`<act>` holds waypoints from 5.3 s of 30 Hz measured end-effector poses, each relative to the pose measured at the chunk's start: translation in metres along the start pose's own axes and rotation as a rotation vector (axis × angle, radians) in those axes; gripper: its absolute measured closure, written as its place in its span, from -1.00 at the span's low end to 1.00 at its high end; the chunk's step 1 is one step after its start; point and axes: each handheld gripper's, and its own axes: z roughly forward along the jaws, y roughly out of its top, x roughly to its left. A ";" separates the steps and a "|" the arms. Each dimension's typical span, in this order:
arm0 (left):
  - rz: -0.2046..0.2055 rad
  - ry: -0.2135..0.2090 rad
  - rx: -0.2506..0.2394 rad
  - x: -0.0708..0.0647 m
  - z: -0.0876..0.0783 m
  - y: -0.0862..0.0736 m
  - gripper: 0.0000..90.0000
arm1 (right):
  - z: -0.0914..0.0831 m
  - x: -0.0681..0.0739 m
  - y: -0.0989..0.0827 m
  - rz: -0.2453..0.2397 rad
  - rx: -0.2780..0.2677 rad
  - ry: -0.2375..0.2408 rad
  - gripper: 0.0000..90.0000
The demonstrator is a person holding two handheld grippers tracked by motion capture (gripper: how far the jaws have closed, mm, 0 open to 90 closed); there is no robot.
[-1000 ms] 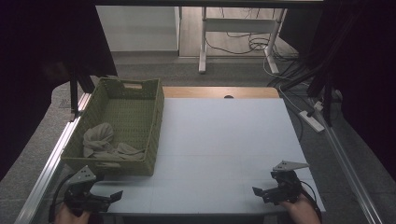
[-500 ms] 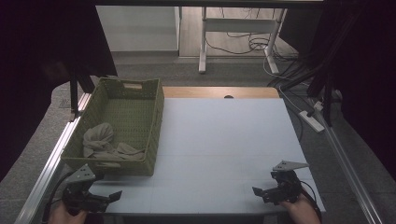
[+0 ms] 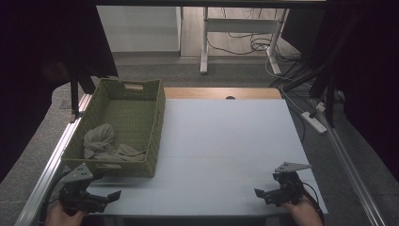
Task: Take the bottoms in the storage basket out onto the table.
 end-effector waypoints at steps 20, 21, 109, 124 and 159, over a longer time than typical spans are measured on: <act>-0.032 0.036 -0.004 0.004 -0.018 0.013 -1.00 | 0.000 0.000 0.000 0.004 0.000 -0.002 -0.98; -0.033 0.039 -0.003 0.005 -0.019 0.013 -1.00 | 0.000 0.000 0.000 0.004 0.000 -0.002 -0.98; -0.146 0.194 0.183 0.126 0.033 0.120 -1.00 | 0.003 -0.001 0.001 0.009 0.021 0.011 -0.98; -0.188 0.236 0.304 0.159 0.070 0.136 -0.92 | 0.003 -0.002 0.001 0.012 0.019 0.016 -0.98; -0.114 -0.004 0.299 0.148 0.091 0.159 0.82 | 0.003 -0.002 0.001 0.011 0.023 0.016 -0.98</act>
